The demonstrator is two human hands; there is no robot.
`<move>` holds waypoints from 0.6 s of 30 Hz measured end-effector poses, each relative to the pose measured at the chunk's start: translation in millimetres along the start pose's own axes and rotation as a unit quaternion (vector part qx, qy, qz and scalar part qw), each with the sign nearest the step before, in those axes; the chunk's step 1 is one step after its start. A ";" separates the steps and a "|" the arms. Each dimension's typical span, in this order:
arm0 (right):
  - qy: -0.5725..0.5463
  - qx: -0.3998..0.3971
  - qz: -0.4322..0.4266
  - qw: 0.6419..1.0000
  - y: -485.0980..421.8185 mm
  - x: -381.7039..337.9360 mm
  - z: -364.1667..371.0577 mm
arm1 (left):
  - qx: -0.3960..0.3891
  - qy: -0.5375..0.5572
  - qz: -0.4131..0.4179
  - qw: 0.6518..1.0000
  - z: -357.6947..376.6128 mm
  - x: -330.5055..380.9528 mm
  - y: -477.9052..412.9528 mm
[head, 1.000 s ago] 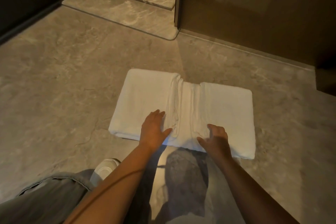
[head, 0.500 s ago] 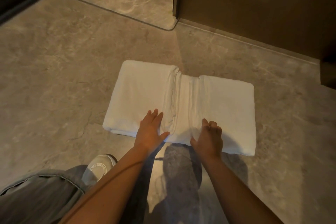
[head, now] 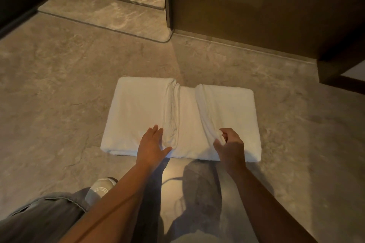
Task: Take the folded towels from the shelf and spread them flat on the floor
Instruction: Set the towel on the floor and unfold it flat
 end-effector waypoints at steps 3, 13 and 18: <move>-0.001 0.061 -0.056 0.997 1.4 -13.7 -33.8 | 0.010 -0.019 0.002 1.000 -2.6 4.1 -1.5; -0.008 0.139 0.029 0.990 12.6 39.2 -137.1 | -0.016 -0.085 0.008 0.996 1.3 10.5 -6.0; -0.013 0.182 0.121 0.976 26.3 81.6 -175.7 | -0.024 -0.070 0.016 0.997 -3.7 19.5 -6.9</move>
Point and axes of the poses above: each hand's wrist, its own y-axis away from the middle knuckle, its own z-axis out of the palm, x = y × z, the point moved 9 cm from there along -y, towards the middle knuckle, and after that the axes turned 13 degrees about -z, right-handed, at the moved point
